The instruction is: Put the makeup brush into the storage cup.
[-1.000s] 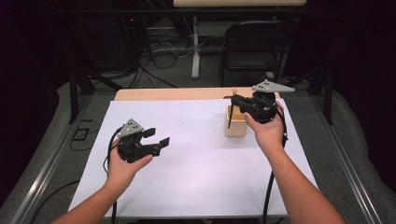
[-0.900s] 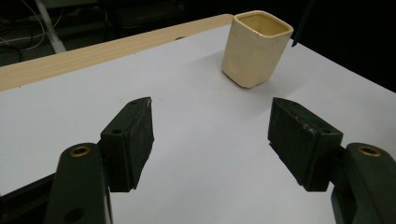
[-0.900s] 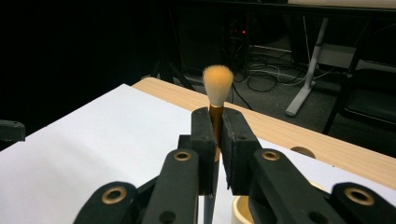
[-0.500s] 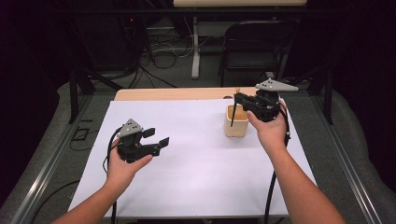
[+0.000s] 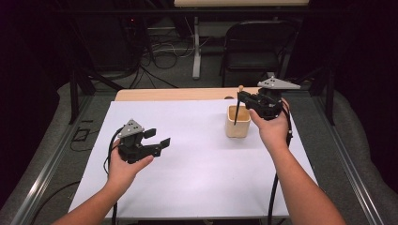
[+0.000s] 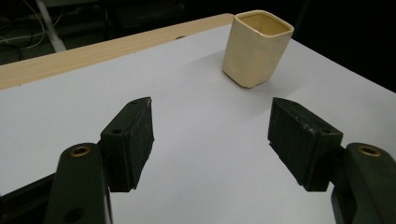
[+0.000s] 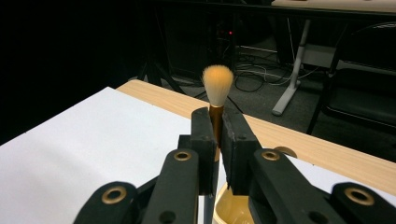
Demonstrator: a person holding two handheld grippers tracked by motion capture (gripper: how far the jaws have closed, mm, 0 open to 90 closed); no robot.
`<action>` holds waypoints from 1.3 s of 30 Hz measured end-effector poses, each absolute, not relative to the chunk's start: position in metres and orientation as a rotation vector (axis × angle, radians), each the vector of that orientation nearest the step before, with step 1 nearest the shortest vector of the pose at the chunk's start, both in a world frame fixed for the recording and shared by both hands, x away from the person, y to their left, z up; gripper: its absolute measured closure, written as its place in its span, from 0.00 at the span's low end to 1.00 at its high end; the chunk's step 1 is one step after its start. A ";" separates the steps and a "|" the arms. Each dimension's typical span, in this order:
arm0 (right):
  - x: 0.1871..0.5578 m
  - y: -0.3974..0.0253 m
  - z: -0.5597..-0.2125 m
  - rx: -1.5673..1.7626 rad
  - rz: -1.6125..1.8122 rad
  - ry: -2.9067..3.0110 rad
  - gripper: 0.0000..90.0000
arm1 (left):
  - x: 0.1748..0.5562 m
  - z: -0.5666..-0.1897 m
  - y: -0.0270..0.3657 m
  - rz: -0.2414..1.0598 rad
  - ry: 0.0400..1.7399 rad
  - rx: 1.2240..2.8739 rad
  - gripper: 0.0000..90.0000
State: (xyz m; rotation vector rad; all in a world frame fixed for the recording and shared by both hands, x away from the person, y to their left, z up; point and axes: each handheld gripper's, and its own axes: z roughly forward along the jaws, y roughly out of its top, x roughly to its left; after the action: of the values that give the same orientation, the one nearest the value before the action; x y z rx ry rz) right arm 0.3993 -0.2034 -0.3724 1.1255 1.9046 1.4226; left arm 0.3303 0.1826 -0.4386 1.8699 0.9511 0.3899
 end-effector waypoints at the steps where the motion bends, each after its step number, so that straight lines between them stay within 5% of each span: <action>1: 0.400 -0.204 -0.372 1.128 1.421 1.903 0.93 | 0.330 -0.439 0.183 0.389 0.952 1.869 0.35; 39: 0.416 -0.207 -0.376 1.183 1.352 1.839 0.93 | 0.333 -0.442 0.185 0.377 0.960 1.868 0.35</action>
State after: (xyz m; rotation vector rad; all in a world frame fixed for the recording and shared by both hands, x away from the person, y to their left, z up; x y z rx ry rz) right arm 0.4164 -0.2070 -0.3762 1.1826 1.8393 1.3518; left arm 0.3329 0.1847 -0.4419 1.8677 0.9596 0.3768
